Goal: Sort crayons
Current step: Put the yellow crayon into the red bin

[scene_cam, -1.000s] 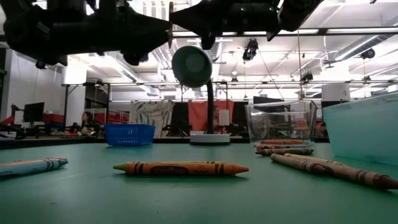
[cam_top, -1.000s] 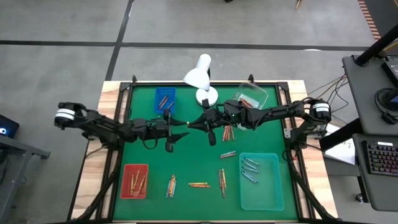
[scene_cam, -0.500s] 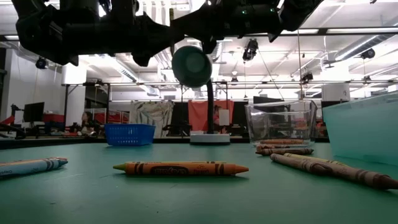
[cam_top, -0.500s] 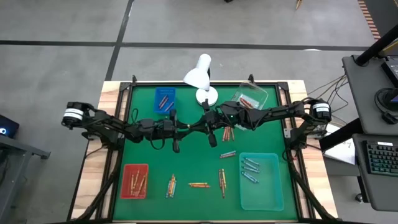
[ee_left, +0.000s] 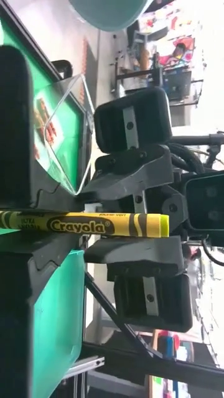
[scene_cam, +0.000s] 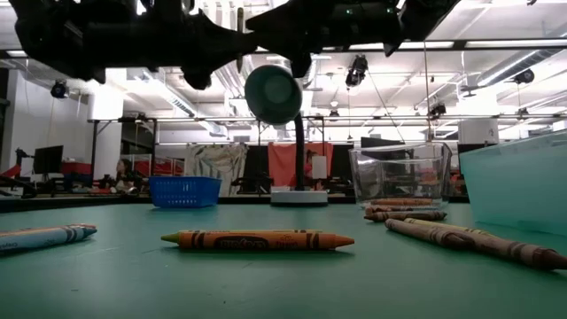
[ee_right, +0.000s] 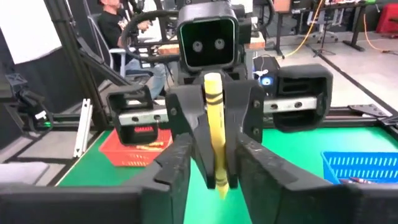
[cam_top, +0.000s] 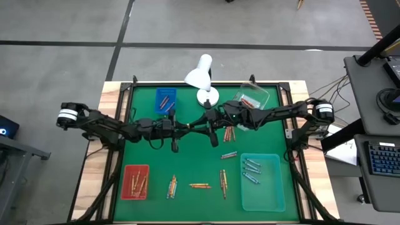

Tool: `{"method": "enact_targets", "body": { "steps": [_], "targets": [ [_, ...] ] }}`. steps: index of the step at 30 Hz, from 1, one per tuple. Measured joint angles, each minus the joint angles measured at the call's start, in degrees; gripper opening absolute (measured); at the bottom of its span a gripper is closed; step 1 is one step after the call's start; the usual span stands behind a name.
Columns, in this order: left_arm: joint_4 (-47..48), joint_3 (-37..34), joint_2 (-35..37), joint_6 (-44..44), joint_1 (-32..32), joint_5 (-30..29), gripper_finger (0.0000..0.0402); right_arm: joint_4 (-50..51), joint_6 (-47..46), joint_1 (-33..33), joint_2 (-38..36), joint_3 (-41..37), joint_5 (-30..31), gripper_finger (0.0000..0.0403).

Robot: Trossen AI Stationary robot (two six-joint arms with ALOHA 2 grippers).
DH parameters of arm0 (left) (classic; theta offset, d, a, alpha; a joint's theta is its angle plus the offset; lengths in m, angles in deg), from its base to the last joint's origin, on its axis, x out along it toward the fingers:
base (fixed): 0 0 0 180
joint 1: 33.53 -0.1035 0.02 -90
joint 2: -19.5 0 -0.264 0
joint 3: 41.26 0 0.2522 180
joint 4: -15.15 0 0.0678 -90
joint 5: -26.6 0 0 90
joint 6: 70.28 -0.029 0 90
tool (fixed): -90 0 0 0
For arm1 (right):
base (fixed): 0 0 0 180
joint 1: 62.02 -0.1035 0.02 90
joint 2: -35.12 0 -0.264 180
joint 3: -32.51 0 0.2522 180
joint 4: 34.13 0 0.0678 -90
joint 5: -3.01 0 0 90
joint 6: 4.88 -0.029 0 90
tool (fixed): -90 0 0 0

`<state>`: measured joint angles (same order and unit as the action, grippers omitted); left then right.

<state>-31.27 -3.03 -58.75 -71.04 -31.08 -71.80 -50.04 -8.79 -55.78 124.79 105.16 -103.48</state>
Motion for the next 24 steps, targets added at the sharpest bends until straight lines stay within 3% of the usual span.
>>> {"method": "enact_targets", "body": {
  "steps": [7, 14, 19, 22, 24],
  "targets": [
    [21.4, 2.8, 9.4, 5.9, 1.9, 0.0, 0.0005, 6.6, 0.0, 0.0, -3.2, 0.0, 0.5, 0.0136],
    [64.7, 16.0, 16.6, 18.3, 5.8, 0.0, 0.0005, 12.2, -0.1, 0.0, -4.6, 0.0, 3.6, 0.0137],
    [98.8, 28.6, 16.5, 37.3, 11.9, 0.1, 0.0005, 13.3, -0.2, -0.1, -4.6, 0.0, 3.7, 0.0137],
    [111.3, 33.3, 15.3, 51.4, 17.7, -0.1, 0.0005, 13.3, -0.7, -0.2, -4.5, 0.0, 3.7, 0.0137],
    [114.0, 33.9, 14.7, 59.3, 22.6, -0.4, 0.0005, 13.4, -0.8, -0.4, -4.4, 0.0, 3.7, 0.0137]
  ]
}}
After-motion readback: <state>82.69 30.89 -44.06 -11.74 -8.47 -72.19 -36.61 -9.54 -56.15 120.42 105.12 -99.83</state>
